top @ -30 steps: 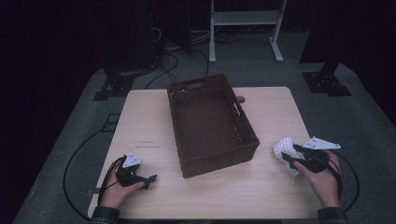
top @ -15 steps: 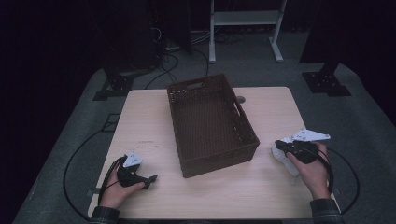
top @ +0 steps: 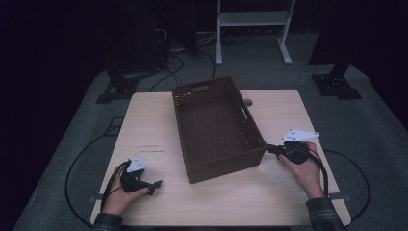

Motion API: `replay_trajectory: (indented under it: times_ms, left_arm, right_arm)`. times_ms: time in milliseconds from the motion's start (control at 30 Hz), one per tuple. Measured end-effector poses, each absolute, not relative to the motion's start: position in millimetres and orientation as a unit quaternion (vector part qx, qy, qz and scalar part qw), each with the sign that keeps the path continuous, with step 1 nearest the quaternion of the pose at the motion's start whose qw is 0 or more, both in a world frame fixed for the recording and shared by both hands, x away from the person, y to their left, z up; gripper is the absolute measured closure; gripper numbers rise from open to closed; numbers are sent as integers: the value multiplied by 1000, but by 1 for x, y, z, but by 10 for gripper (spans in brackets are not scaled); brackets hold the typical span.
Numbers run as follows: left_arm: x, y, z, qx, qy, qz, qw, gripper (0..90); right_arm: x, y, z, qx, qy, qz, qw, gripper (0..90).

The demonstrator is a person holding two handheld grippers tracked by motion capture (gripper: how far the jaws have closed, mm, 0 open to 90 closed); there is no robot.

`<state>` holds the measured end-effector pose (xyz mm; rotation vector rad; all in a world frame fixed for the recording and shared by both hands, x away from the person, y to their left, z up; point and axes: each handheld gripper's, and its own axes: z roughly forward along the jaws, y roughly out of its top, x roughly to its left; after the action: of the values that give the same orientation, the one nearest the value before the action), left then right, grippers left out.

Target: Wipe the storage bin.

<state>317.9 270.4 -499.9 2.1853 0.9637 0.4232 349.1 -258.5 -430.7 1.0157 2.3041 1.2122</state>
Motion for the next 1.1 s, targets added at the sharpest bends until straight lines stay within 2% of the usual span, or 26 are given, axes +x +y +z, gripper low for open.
replay_trajectory:
  times_ms: [667, 1100]
  left_arm:
    - [320, 269, -500, 844, 372, 162, 351, 0]
    - [321, 269, -500, 844, 372, 162, 351, 0]
  right_arm:
    - [328, -214, -424, 294, 839, 438, 137, 895]
    - [322, -198, -423, 267, 850, 434, 132, 895]
